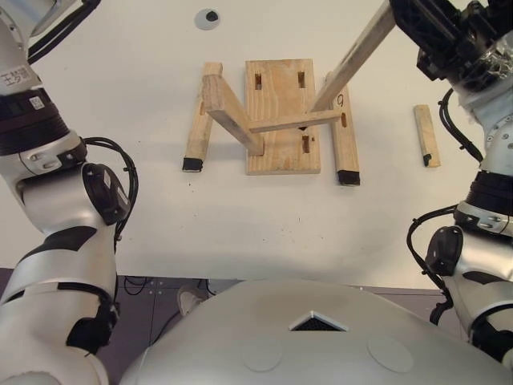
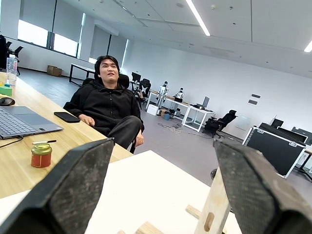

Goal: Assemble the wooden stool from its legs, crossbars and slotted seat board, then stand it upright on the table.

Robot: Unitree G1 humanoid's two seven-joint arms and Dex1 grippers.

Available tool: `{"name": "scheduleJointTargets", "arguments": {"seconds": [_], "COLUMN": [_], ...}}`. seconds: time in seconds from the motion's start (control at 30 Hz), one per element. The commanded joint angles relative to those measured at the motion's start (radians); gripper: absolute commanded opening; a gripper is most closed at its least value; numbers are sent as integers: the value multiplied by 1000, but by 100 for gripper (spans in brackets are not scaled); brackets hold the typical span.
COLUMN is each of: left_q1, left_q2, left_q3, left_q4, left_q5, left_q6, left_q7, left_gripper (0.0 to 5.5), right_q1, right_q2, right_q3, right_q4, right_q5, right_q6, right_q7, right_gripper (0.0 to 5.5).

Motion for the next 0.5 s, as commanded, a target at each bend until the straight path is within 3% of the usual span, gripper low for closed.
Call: {"name": "scheduleJointTargets", "arguments": {"seconds": [0.03, 0.2, 0.5], "left_q1": [10, 0, 8], "left_q2": [10, 15, 5], "left_q3": [-4, -12, -17], "left_q4": [5, 21, 31], "left_q5": [8, 13, 14], "left_q6": [-5, -6, -14], "left_q7": [3, -9, -17], "left_gripper": [373, 373, 373], "right_q1": [-3, -12, -52], "right_q2": [-44, -64, -85], "right_q3": [23, 35, 89], "right_q4": [16, 25, 251], "right_q5": [-34, -21, -90], "right_q6": [-16, 27, -19], "right_q7": [33, 76, 175], "right_gripper": [205, 205, 205]}}
